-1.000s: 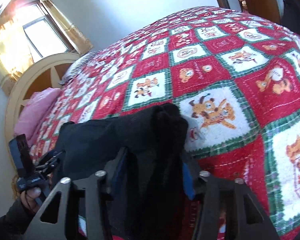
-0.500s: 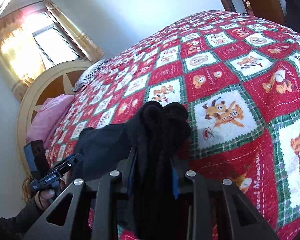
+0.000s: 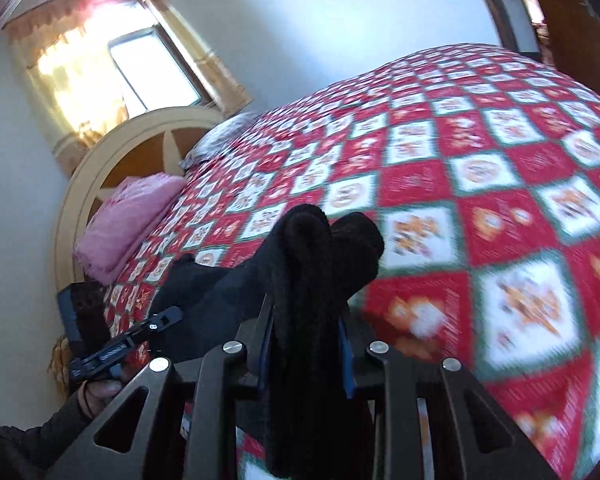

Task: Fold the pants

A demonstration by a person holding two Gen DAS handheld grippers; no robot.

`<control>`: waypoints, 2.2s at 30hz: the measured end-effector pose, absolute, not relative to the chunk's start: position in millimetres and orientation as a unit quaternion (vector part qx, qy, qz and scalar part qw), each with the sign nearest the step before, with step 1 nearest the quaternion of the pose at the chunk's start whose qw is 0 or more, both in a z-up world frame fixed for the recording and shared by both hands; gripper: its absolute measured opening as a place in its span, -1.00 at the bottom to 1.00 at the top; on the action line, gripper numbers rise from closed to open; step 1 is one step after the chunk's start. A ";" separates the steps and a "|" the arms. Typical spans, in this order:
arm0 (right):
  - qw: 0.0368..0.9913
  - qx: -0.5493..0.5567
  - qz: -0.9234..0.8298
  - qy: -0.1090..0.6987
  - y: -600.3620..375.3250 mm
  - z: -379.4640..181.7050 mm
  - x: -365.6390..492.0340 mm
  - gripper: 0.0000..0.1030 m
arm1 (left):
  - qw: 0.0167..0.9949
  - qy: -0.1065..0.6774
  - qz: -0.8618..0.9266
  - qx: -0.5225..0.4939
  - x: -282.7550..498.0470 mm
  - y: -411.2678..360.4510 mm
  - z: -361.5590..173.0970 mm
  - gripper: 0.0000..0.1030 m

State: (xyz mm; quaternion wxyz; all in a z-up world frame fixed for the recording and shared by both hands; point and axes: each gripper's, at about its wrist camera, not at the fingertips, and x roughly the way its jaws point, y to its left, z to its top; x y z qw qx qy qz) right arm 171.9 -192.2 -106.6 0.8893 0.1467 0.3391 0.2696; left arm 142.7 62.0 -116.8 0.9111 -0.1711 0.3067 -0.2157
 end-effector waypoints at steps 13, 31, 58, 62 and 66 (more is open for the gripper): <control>0.818 0.122 0.397 0.397 18.4 -149.5 287.6 -0.47 | 0.934 0.318 -0.021 -0.162 114.5 208.4 -130.3 -0.77; 0.886 0.086 0.327 0.317 -22.6 -149.0 247.5 0.16 | 0.938 0.281 0.073 -0.191 117.4 240.0 -143.1 0.92; 0.873 0.124 0.300 0.363 -48.5 -182.9 233.9 0.19 | 0.919 0.327 0.164 -0.144 135.7 250.6 -143.7 1.00; 0.883 0.120 0.282 0.355 -54.1 -175.5 225.1 0.20 | 0.927 0.316 0.164 -0.119 117.1 241.8 -123.6 1.00; 0.883 0.117 0.279 0.360 -51.9 -171.0 219.8 0.20 | 0.931 0.310 0.155 -0.113 100.2 232.9 -110.0 1.00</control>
